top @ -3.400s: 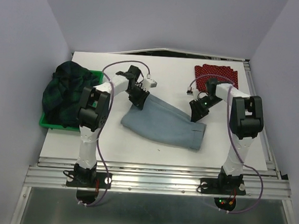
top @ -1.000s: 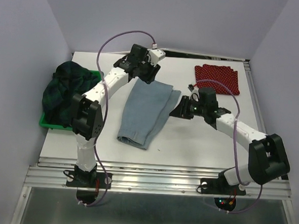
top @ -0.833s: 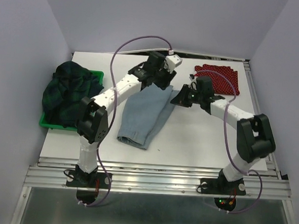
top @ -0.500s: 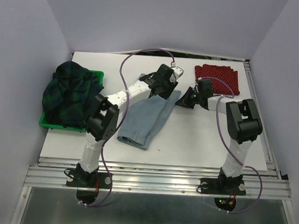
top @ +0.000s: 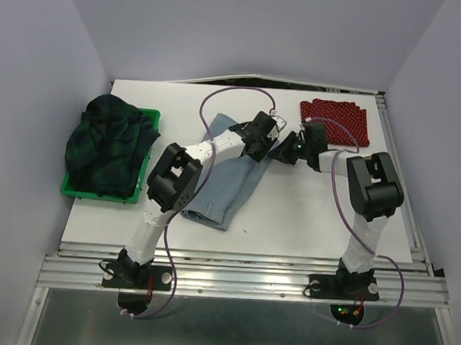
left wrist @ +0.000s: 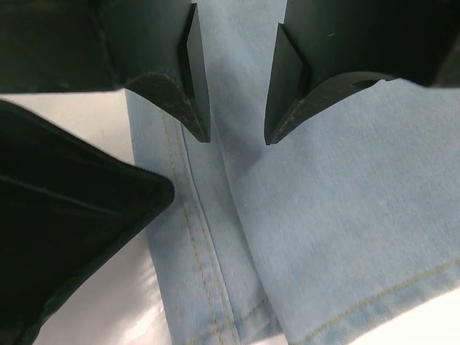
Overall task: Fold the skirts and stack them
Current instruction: Fold the skirt
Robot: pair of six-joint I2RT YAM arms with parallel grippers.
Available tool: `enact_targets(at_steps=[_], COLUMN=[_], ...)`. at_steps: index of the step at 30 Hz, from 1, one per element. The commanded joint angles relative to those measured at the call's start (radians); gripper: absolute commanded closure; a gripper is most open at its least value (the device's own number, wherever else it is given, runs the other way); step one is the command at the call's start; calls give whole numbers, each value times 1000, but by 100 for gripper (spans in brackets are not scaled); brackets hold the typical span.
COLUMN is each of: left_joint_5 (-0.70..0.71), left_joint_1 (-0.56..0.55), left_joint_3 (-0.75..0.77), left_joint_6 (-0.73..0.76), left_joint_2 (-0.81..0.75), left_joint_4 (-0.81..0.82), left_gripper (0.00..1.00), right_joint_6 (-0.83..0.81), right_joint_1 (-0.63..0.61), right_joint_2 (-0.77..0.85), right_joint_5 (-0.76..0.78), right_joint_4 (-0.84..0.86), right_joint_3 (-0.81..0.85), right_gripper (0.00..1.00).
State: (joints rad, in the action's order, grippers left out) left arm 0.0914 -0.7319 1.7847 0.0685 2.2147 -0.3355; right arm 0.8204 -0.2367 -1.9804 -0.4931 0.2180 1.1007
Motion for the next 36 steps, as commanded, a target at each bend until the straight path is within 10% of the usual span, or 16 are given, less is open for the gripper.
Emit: enact_targets(at_steps=[1,18,29,36], left_joint_5=[21,30,-7,-47], left_joint_1=[-3,-14,-17,-32], left_joint_3=[85,111,73,53], left_joint_6=[11,42,22,17], left_joint_2=[5,80,11,-69], left_joint_4=[16,26,38,38], left_gripper=[53,56,97,100], right_joint_6=[20,60,69,72], right_joint_1=[-4,-4,-4,-4], right_joint_2=[-14,-161,-170,-175], right_joint_5=[11,31,36,41], right_joint_4=[80,93,93,93], right_joint_3=[74,105,97,93], right_gripper=[90,91,91,91])
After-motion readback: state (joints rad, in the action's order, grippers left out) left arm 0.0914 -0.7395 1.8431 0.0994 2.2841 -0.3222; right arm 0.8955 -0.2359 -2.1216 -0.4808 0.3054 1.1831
